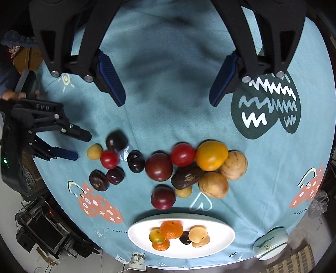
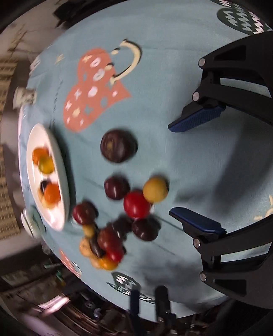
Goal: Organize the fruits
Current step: 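Grasp a small yellow fruit with the right gripper while the left gripper grasps a dark plum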
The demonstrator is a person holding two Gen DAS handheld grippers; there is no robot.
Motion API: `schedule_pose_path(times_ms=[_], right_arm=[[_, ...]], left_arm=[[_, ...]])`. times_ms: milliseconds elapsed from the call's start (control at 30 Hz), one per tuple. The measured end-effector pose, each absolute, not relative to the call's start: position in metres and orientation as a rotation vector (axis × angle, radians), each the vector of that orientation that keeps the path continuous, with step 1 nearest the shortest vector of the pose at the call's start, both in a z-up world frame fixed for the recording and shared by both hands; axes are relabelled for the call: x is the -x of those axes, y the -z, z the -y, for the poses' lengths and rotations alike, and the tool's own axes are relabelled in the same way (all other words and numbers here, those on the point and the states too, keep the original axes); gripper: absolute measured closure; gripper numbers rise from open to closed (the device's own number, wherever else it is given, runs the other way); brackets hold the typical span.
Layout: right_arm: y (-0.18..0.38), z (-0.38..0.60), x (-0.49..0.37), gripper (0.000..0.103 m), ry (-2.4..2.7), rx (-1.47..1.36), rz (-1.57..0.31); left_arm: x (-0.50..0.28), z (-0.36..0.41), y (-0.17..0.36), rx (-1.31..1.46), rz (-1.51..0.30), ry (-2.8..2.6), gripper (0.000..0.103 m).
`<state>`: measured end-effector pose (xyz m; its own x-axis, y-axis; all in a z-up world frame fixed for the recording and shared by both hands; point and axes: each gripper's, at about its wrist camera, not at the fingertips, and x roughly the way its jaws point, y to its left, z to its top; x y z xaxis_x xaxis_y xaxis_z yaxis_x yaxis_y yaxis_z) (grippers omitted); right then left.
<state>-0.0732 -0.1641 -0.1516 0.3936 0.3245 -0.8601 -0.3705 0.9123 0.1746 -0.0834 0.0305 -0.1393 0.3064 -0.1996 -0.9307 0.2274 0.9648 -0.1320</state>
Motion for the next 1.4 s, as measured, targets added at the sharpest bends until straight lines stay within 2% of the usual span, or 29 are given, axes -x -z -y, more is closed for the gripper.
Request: schedule_pose_path(times_ms=[133,267,400,533,633,667,700,733,767,1067,1133,1200,1267,1333,1400], right_arm=[[0.144,0.178,0.063,0.027,-0.431,-0.033,-1.084],[0.142,0.18,0.073,0.028,-0.479,0.01,-1.076],[0.153,0.173,0.071,0.043,-0.481,0.012,-1.109],[0.156,0.159,0.06,0.046,-0.498,0.004,-1.103],[0.159,0.147,0.055,0.053,-0.511,0.062,-1.101],[0.159,0.146,0.054,0.056,-0.514,0.076,-1.102],[0.159,0.146,0.054,0.067,-0.526,0.075,-1.108],[0.158,0.147,0.054,0.074,-0.54,0.067,-1.117],[0.157,0.148,0.056,0.076,-0.55,0.065,-1.116],[0.151,0.182,0.079,0.076,-0.511,-0.026,-1.115],[0.149,0.187,0.082,0.076,-0.505,-0.039,-1.11],[0.148,0.192,0.086,0.076,-0.5,-0.05,-1.108],[0.147,0.196,0.088,0.076,-0.502,-0.05,-1.109],[0.148,0.197,0.09,0.076,-0.508,-0.052,-1.112],[0.149,0.198,0.09,0.076,-0.51,-0.054,-1.115]], left_arm=[[0.084,-0.035,0.137,-0.021,-1.218,0.267,0.019],[0.083,-0.041,0.137,0.0,-1.222,0.251,0.019],[0.083,-0.037,0.139,-0.002,-1.231,0.262,0.019],[0.087,-0.028,0.138,-0.028,-1.23,0.284,0.019],[0.087,-0.026,0.138,-0.031,-1.233,0.279,0.018],[0.087,-0.026,0.138,-0.03,-1.233,0.28,0.018],[0.087,-0.025,0.138,-0.03,-1.233,0.28,0.018],[0.086,-0.023,0.138,-0.03,-1.232,0.281,0.018],[0.085,-0.021,0.138,-0.032,-1.229,0.284,0.018],[0.063,0.036,0.146,-0.067,-1.186,0.357,0.02],[0.056,0.047,0.153,-0.072,-1.204,0.359,0.027],[0.051,0.055,0.161,-0.067,-1.233,0.359,0.042],[0.047,0.06,0.166,-0.065,-1.249,0.35,0.051],[0.045,0.063,0.169,-0.061,-1.255,0.341,0.051],[0.043,0.065,0.171,-0.059,-1.258,0.334,0.058]])
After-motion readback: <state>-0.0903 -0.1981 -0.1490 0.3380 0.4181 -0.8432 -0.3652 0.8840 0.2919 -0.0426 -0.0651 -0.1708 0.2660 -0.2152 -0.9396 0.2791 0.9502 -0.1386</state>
